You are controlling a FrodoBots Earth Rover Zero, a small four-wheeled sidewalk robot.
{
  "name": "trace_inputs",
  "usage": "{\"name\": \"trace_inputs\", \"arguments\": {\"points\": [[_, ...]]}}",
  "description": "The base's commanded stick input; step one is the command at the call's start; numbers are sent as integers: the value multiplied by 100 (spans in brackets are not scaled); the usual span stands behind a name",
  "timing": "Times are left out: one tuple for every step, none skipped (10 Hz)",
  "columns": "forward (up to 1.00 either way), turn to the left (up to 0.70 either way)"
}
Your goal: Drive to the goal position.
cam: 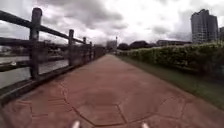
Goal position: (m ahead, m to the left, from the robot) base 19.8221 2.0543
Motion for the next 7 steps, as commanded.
{"name": "trace_inputs", "arguments": {"points": [[70,0],[70,0],[70,0],[70,0],[70,0],[70,0],[70,0]]}}
